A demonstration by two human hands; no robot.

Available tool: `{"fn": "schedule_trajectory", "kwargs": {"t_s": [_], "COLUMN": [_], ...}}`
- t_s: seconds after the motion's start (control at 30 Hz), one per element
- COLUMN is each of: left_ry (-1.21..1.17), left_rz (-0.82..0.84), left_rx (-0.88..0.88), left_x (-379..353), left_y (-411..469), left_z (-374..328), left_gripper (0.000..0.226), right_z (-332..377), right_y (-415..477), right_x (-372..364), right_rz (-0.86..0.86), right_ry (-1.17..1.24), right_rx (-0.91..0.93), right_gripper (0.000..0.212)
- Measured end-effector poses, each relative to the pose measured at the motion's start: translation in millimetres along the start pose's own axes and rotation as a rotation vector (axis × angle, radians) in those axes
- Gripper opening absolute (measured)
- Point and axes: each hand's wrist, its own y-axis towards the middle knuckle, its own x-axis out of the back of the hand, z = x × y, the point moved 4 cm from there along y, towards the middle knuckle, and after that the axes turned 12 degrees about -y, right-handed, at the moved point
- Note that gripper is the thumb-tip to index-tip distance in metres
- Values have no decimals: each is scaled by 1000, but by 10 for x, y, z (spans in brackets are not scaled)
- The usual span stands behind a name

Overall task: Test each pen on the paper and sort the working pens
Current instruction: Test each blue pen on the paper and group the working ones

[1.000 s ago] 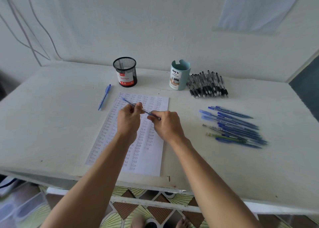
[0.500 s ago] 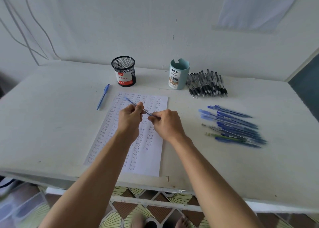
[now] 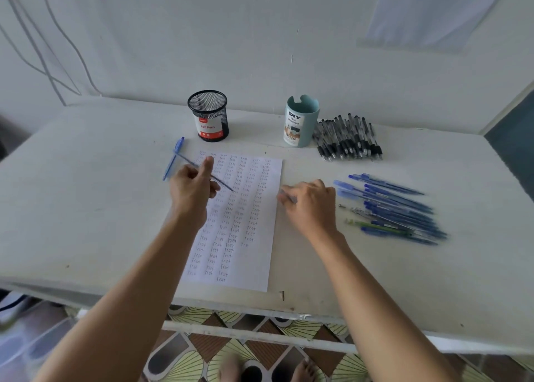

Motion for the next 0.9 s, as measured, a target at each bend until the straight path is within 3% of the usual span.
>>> {"fn": "schedule_trajectory", "kwargs": {"t_s": [0.17,0.37,0.53,0.7,0.9], "left_ry": [-98,-1,133,243,301], "left_rz": [-8,131,260,312,400], "left_rx": [-63,-95,-139,-170,-277], "left_x": [28,36,-7,-22,22], "left_y": [-209,-205,-179,-201,-460], "left_z": [136,212,185,132,91], "left_gripper": [22,7,12,15,21], "right_z": [-77,-31,164,254,269], "right_y": [87,70,-151,-394,-390], "right_x": [-120,-177,-123,-222,-266], "right_rz": [47,81,-3,310,349], "right_ry": [-27,-19,45,37,-54], "right_rx": [-56,-18,159,339,315], "right_gripper": [20,39,51,80,88]}}
